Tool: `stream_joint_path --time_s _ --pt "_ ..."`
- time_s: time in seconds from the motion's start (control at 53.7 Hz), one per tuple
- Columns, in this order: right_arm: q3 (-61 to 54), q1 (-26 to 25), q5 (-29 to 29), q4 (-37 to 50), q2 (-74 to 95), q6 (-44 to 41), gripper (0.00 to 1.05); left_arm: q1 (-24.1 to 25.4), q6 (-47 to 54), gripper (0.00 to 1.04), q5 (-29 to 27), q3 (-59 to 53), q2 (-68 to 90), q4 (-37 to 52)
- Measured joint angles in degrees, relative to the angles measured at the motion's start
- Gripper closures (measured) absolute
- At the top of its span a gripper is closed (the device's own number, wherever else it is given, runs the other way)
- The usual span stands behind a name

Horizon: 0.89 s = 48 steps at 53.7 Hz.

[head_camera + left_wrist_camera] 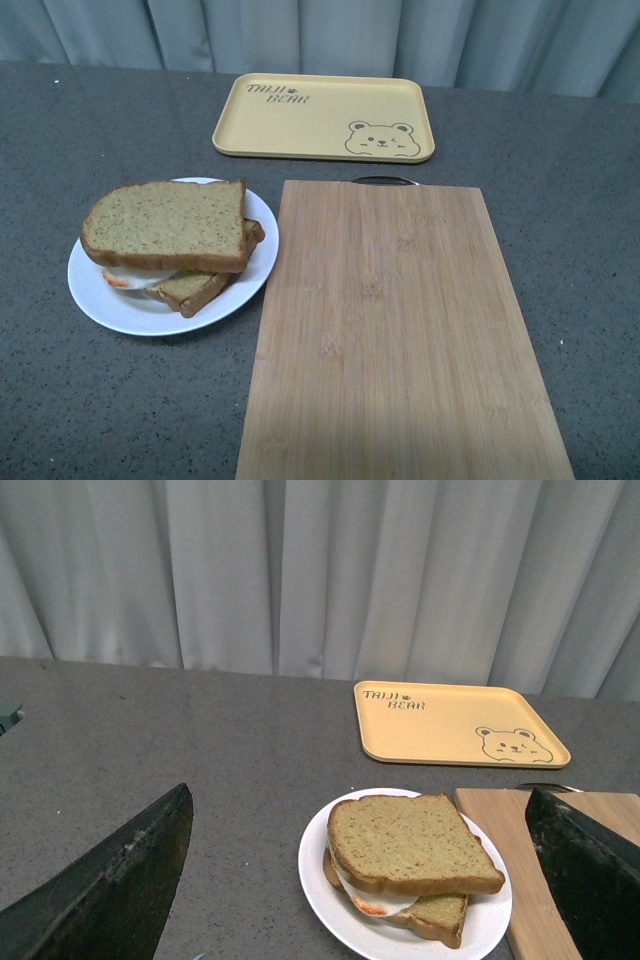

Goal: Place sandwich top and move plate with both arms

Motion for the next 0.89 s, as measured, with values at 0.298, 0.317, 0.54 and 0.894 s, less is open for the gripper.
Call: stream_joint_path --time_s 0.298,0.317,0.54,0.894 --pt "0.0 0.0 -0.02 -5.51 -5.53 0.0 1.04 0.0 0.0 0.07 0.0 0.0 0.0 0.0" --pt "0.0 0.0 -0.02 -5.92 -5.97 0.0 1.04 0.0 0.0 0.07 0.0 0.0 0.0 0.0" --pt "0.02 0.0 -0.09 -16.87 -16.72 -0.02 1.04 0.0 0.0 0.07 0.0 0.0 0.0 0.0" --pt "0.02 0.0 -0.07 -17.11 -16.76 -0.15 0.56 0.0 0.0 0.07 -0.02 0.0 0.0 0.0"
